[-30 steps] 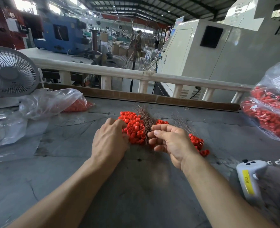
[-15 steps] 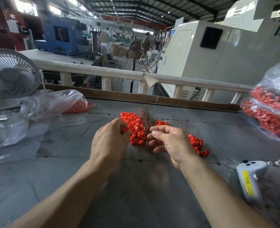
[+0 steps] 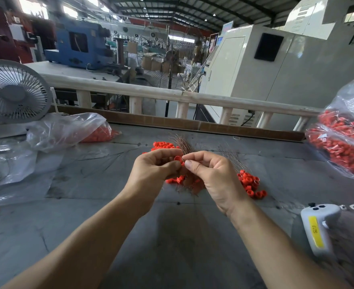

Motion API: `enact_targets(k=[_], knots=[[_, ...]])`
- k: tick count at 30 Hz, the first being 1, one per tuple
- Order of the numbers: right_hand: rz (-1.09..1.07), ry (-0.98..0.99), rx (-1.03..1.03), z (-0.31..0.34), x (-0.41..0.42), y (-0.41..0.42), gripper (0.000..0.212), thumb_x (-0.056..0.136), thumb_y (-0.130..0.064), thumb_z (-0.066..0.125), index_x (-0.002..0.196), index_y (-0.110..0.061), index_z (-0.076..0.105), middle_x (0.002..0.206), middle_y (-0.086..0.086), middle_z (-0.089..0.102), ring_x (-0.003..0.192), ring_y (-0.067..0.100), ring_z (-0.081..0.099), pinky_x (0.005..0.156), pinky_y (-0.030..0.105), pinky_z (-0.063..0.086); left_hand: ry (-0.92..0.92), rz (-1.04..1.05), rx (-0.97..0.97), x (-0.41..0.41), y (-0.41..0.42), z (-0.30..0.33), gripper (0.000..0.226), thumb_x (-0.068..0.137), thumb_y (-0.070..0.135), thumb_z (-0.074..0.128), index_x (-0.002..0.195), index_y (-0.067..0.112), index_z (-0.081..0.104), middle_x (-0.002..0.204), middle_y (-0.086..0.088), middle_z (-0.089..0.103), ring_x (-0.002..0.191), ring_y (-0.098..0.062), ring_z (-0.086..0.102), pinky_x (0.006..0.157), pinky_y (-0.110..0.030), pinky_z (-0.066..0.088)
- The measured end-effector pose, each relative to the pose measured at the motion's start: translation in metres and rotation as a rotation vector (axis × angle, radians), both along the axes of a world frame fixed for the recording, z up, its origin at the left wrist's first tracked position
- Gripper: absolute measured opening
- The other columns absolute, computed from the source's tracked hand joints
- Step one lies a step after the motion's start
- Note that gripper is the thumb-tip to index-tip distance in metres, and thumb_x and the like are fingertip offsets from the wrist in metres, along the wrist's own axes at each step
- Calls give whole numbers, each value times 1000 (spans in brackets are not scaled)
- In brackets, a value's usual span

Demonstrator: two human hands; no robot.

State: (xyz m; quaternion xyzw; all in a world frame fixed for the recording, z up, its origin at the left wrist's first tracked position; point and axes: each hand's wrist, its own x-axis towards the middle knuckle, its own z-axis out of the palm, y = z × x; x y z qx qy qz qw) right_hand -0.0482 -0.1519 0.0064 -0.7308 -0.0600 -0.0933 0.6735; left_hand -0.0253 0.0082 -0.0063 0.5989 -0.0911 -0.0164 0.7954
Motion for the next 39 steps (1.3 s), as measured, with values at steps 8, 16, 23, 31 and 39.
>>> enact_targets(k=[8,16,23,31,39], knots=[[0,-41,-5,2,-4,1,9,98,-6,67,97,-9,76,71,6,75,53,16,70,41,26,50,-24,0,-47,-4,1,4,19,89,-1,69,104,9,75,92,-18,78,82,-28,76,73,-31,63],[-42,-79,-45,2,-3,2,9,97,-5,69,97,-9,76,78,7,78,66,16,75,55,26,59,-89,14,54,-4,0,3,24,97,1,63,112,14,76,98,-25,74,79,-27,66,73,-32,63],[-27,-95,0,1,-4,2,10,96,-1,68,95,-6,76,74,7,77,64,14,75,53,19,56,-87,40,55,-5,-2,0,25,94,-4,65,112,10,76,94,-22,76,78,-26,69,75,-34,63],[-104,-188,-240,-5,0,3,13,96,-15,72,92,-25,79,76,-5,77,65,5,70,60,20,51,-53,96,21,-6,-3,2,17,88,-2,73,104,2,73,89,-24,76,74,-27,72,69,-29,62],[-125,-195,-209,-2,-1,3,14,95,-11,72,90,-23,79,72,-1,76,59,5,67,55,16,48,-52,79,12,-8,-4,4,19,88,-3,73,105,4,73,87,-18,78,79,-29,77,76,-34,64]])
